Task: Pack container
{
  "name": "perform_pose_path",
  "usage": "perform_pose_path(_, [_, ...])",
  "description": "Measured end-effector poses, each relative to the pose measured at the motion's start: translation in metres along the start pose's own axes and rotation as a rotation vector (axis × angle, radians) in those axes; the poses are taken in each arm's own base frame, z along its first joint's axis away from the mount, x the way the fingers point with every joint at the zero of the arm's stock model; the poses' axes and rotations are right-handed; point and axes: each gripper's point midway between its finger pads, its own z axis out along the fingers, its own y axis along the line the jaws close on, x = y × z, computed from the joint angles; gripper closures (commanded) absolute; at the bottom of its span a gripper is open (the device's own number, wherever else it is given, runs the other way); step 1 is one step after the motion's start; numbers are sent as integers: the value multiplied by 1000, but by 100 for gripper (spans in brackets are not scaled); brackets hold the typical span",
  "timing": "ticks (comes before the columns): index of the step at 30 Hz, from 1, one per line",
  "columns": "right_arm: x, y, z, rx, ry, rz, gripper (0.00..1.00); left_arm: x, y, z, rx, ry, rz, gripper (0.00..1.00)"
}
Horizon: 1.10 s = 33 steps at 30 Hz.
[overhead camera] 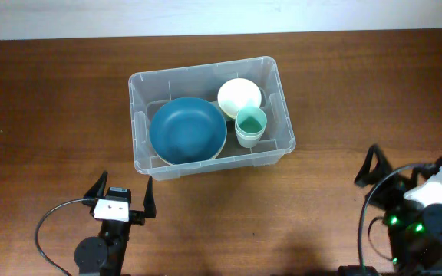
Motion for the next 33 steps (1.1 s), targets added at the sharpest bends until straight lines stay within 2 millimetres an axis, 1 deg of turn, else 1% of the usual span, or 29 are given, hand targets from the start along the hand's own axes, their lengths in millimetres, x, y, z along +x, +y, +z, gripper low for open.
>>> perform_pose_path(2, [13, -4, 1, -17, -13, 3, 1, 0, 0, 0, 0, 0, 0, 1])
perform_pose_path(4, [20, -4, 3, -45, -39, 6, 1, 0, 0, 0, 0, 0, 0, 1])
perform_pose_path(7, [23, 1, 6, -121, -127, -12, 1, 0, 0, 0, 0, 0, 0, 1])
perform_pose_path(11, [29, 14, 8, -236, -229, -102, 1, 0, 0, 0, 0, 0, 0, 1])
perform_pose_path(16, [41, 17, 7, -294, -280, -149, 1, 0, 0, 0, 0, 0, 0, 1])
perform_pose_path(22, [41, 24, 5, -329, -296, -167, 1, 0, 0, 0, 0, 0, 0, 1])
perform_pose_path(27, [42, 25, 5, -331, -302, -194, 1, 0, 0, 0, 0, 0, 0, 1])
perform_pose_path(31, [49, 23, 11, -322, -289, -219, 1, 0, 0, 0, 0, 0, 0, 1])
perform_pose_path(33, [57, 20, 16, -317, -278, -229, 1, 0, 0, 0, 0, 0, 0, 1])
